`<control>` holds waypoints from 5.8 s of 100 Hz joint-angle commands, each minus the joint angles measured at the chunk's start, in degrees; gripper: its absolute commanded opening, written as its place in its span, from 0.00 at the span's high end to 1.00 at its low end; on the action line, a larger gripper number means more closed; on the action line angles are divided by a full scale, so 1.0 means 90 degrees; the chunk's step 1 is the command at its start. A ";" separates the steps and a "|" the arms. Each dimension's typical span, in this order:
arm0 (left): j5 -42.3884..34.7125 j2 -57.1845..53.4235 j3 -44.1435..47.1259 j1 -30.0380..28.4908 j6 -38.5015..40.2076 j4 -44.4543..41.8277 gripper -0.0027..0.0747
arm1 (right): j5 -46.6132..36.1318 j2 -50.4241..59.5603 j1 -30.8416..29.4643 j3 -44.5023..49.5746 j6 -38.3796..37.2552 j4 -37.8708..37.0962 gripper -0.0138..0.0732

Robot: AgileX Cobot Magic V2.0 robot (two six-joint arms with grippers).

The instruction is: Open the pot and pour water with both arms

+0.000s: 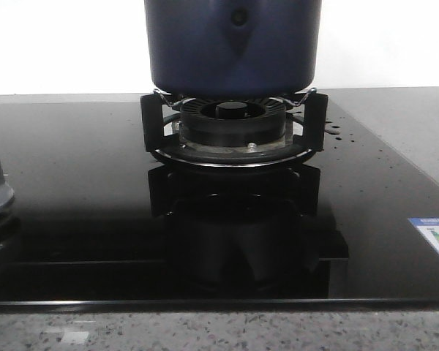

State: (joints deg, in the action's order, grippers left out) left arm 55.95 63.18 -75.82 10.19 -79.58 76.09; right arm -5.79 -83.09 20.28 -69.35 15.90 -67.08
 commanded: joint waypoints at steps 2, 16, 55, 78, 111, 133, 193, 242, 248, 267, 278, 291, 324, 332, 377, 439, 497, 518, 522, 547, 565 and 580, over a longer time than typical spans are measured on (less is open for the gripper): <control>-0.0231 -0.0139 -0.0182 0.0003 0.0050 0.0580 0.61 | -0.0354 0.0222 0.0002 -0.0260 0.0044 -0.0591 0.68; -0.0206 -0.0139 -0.0182 0.0003 0.0050 0.0580 0.61 | -0.0080 0.0188 -0.0020 -0.0272 0.0044 -0.0927 0.68; -0.0143 -0.0139 -0.0182 0.0003 0.0050 0.0602 0.61 | 0.0450 -0.0244 -0.0009 -0.1133 0.0044 -0.2318 0.68; -0.0143 -0.0139 -0.0182 0.0003 0.0050 0.0602 0.61 | 0.0948 -0.0255 0.0252 -0.1353 0.0044 -0.4164 0.68; -0.0155 -0.0139 -0.0182 0.0003 0.0050 0.0602 0.61 | 0.1478 -0.0255 0.0589 -0.1409 -0.0181 -0.4450 0.68; -0.0155 -0.0139 -0.0182 0.0003 0.0050 0.0602 0.61 | 0.1920 -0.0255 0.0589 -0.1373 -0.0905 -0.3569 0.68; -0.0192 -0.0102 -0.0182 0.0003 0.0050 0.0602 0.61 | 0.2054 0.1368 -0.1492 0.0093 -0.3497 0.2672 0.68; -0.0192 0.0013 -0.0182 0.0003 0.0050 0.0614 0.61 | -0.0904 0.1757 -0.3377 0.3615 -0.3497 0.4291 0.66; -0.0180 0.0021 -0.0182 0.0003 0.0050 0.0614 0.61 | -0.1296 0.1712 -0.3377 0.3756 -0.3497 0.4291 0.62; -0.0120 0.0073 -0.0182 0.0003 0.0050 0.0628 0.61 | -0.2001 0.1622 -0.3377 0.3970 -0.3497 0.4395 0.37; -0.0120 0.0076 -0.0182 0.0003 0.0050 0.0628 0.61 | -0.2001 0.1622 -0.3377 0.4062 -0.3497 0.4405 0.33; -0.0120 0.0076 -0.0182 0.0003 0.0050 0.0628 0.61 | -0.1988 0.1622 -0.3377 0.4233 -0.3497 0.4541 0.33; -0.0025 0.0076 -0.0182 0.0003 0.0050 0.0628 0.61 | -0.2695 0.1622 -0.3377 0.4703 -0.3603 0.4747 0.25; -0.0015 0.0076 -0.0182 0.0015 0.0050 0.0628 0.61 | -0.2695 0.1622 -0.3377 0.4703 -0.3799 0.4747 0.14; -0.0043 0.0118 -0.0182 0.0015 0.0050 0.0653 0.61 | -0.2573 0.2698 -0.3377 0.4703 -0.4051 0.4763 0.10; -0.0310 0.2091 -0.0232 0.0857 -0.1155 0.1832 0.61 | -0.0930 0.5401 -0.3006 0.4703 -0.4076 0.4763 0.71; -0.0584 0.3274 -0.0306 0.1169 -0.1860 0.2342 0.61 | 0.0901 0.7419 -0.2472 0.4703 -0.4076 0.4784 0.92; -0.0765 0.3367 -0.0627 0.1458 -0.1860 0.2294 0.61 | 0.1373 0.7431 -0.2472 0.4703 -0.4076 0.4788 0.92; -0.0891 0.3378 -0.0696 0.1526 -0.1860 0.2261 0.61 | 0.1371 0.7431 -0.2472 0.4703 -0.4076 0.4827 0.92; -0.1166 0.3617 -0.0801 0.1719 -0.1848 0.2074 0.61 | 0.1371 0.7431 -0.2472 0.4703 -0.4076 0.4903 0.92; -0.1166 0.3693 -0.0801 0.1719 -0.1784 0.2019 0.61 | 0.1418 0.7431 -0.2472 0.4703 -0.4076 0.4952 0.92; -0.1205 0.3693 -0.0801 0.1707 -0.1633 0.1919 0.61 | 0.1475 0.7431 -0.2472 0.4703 -0.4076 0.4952 0.92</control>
State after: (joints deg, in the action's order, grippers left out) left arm 44.66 99.03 -80.84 25.21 -95.45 90.42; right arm 10.88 -15.82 -2.03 -25.49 -20.90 -22.38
